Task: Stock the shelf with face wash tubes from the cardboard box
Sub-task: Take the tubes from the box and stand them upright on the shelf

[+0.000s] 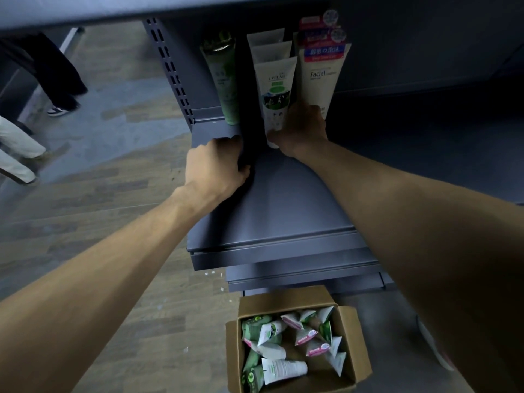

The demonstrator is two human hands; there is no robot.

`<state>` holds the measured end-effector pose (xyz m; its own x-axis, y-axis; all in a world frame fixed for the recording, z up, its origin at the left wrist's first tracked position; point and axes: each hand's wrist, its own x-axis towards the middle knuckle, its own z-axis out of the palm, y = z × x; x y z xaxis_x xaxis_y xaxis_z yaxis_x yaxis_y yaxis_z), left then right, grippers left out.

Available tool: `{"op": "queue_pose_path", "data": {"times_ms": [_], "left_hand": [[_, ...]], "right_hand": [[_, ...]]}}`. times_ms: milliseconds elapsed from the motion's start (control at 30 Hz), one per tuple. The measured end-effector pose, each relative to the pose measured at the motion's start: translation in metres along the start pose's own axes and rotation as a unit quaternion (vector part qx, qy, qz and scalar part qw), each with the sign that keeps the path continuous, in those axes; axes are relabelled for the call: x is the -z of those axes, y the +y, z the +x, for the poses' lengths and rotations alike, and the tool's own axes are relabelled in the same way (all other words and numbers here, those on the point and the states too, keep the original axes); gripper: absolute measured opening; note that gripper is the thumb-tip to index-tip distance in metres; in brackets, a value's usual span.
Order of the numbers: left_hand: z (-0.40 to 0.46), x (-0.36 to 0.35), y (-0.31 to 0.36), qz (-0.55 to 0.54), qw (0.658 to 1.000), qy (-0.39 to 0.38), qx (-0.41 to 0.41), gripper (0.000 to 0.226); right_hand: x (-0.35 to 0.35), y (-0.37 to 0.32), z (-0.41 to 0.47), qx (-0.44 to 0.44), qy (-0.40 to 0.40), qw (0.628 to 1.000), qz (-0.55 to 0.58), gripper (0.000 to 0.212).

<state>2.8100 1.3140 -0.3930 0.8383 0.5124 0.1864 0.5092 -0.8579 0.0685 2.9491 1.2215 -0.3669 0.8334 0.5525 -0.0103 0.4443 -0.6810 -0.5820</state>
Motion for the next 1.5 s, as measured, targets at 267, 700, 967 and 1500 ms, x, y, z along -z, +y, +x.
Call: {"op": "queue_pose_path", "data": {"times_ms": [267,700,967,1500], "left_hand": [[-0.016,0.008,-0.010,-0.018,0.999,-0.014,0.033,0.028],[-0.052,0.022,0.019,0.064,0.997,-0.049,0.008,0.022],[-0.086,0.045,0.059,0.056,0.996,-0.062,-0.003,0.019],[-0.182,0.050,0.091,0.086,0.991,-0.096,0.032,0.027]], "right_hand": [[0.001,-0.003,0.000,-0.009,-0.005,1.000,0.014,0.057],[0.048,0.024,-0.056,0.110,-0.167,0.966,-0.166,0.052],[0.096,0.055,-0.113,0.104,-0.145,0.969,-0.170,0.051],[0.100,0.117,-0.187,0.120,-0.157,0.967,-0.163,0.049]]}}
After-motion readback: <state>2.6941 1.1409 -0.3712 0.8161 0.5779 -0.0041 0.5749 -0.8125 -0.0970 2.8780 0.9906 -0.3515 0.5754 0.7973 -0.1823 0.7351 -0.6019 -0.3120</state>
